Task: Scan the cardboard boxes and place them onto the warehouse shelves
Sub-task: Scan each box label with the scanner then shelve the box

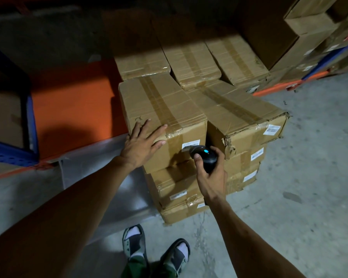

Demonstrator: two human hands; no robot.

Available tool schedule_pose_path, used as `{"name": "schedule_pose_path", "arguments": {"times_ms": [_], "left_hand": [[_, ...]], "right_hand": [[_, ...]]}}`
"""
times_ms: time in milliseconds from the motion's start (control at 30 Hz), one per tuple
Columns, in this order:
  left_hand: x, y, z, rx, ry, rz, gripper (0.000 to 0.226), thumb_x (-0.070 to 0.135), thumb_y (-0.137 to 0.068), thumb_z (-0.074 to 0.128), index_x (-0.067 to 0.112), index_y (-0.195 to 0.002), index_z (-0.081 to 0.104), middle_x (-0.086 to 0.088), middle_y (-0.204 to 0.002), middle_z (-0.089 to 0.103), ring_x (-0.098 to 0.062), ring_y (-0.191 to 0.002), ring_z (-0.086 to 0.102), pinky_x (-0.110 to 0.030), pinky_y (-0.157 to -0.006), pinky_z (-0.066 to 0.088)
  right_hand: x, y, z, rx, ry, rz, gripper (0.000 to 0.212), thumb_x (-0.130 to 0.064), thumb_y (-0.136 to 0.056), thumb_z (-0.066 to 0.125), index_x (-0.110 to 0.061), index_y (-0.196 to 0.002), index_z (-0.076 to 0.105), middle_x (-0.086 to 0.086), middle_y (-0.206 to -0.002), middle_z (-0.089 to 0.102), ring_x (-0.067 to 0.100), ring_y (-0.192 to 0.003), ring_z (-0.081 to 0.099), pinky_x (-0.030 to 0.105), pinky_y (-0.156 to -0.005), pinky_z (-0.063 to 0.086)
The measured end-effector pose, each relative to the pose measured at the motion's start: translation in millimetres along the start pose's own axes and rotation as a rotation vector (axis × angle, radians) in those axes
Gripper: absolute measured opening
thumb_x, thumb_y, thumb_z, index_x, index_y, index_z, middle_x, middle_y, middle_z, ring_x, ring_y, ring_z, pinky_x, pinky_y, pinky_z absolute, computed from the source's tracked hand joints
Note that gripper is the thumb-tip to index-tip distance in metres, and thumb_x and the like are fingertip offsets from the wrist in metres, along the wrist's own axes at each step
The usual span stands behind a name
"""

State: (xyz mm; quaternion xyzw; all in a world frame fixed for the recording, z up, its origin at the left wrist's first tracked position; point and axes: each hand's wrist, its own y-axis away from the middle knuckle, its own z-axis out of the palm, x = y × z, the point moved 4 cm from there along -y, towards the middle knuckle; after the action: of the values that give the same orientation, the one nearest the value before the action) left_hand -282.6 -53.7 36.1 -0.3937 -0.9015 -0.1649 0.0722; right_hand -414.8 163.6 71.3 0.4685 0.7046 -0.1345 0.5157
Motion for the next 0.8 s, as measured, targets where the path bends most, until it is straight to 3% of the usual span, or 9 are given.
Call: {"name": "schedule_pose_path", "arguments": {"times_ms": [300, 433, 500, 600, 667, 800], "left_hand": [[0.9, 2.1, -3.6, -0.024, -0.018, -0.006, 0.060, 0.072, -0.088, 0.007, 0.062, -0.144, -0.012, 0.003, -0.166, 0.001, -0.033, -0.151, 0.004, -0.062, -0.108, 0.034], [0.5, 0.7, -4.2, -0.047, -0.010, -0.010, 0.069, 0.082, -0.082, 0.009, 0.061, -0.145, -0.012, 0.003, -0.166, 0.001, -0.034, -0.151, 0.004, -0.063, -0.108, 0.034], [0.0, 0.0, -2.6, -0.070, 0.017, -0.033, 0.086, 0.091, -0.073, 0.019, 0.059, -0.146, -0.011, 0.004, -0.166, -0.001, -0.032, -0.152, 0.001, -0.063, -0.106, 0.034], [-2.3, -0.4, -0.4, -0.042, 0.069, -0.052, 0.095, 0.087, -0.071, 0.042, 0.056, -0.149, -0.001, 0.007, -0.166, 0.002, -0.029, -0.152, 0.002, -0.062, -0.105, 0.038], [-4.7, -1.8, -1.0, -0.025, 0.093, -0.050, 0.092, 0.083, -0.073, 0.047, 0.056, -0.150, 0.005, 0.009, -0.166, 0.005, -0.028, -0.152, 0.004, -0.061, -0.105, 0.038], [-23.4, 7.4, -7.0, 0.071, 0.148, 0.000, 0.084, 0.072, -0.079, 0.058, 0.048, -0.152, 0.022, 0.003, -0.164, 0.021, -0.031, -0.150, 0.016, -0.056, -0.106, 0.038]], "right_hand": [[1.9, -4.9, 0.2, 0.004, 0.003, -0.034, 0.048, -0.051, -0.091, 0.070, -0.048, -0.131, 0.044, -0.018, -0.111, 0.064, 0.015, -0.112, 0.067, 0.041, -0.097, 0.059], [2.5, -3.0, 0.7, 0.011, -0.031, -0.030, 0.053, -0.057, -0.089, 0.069, -0.046, -0.135, 0.044, -0.022, -0.114, 0.061, 0.014, -0.114, 0.065, 0.041, -0.099, 0.057], [2.3, -0.6, -1.2, 0.007, -0.030, -0.033, 0.052, -0.055, -0.089, 0.071, -0.046, -0.134, 0.045, -0.013, -0.117, 0.063, 0.012, -0.113, 0.064, 0.031, -0.097, 0.055], [2.5, 1.2, -3.1, -0.022, -0.042, -0.012, 0.057, -0.041, -0.087, 0.079, -0.047, -0.131, 0.044, -0.023, -0.114, 0.061, -0.001, -0.109, 0.061, 0.013, -0.091, 0.048], [5.4, 0.1, -3.0, -0.029, -0.031, -0.004, 0.063, -0.027, -0.086, 0.081, -0.046, -0.133, 0.044, -0.023, -0.115, 0.061, 0.005, -0.111, 0.061, 0.020, -0.096, 0.048], [7.3, 1.4, -3.1, -0.015, -0.035, 0.011, 0.072, -0.012, -0.087, 0.077, -0.034, -0.147, 0.043, 0.001, -0.138, 0.059, 0.018, -0.129, 0.054, 0.029, -0.106, 0.043]]}}
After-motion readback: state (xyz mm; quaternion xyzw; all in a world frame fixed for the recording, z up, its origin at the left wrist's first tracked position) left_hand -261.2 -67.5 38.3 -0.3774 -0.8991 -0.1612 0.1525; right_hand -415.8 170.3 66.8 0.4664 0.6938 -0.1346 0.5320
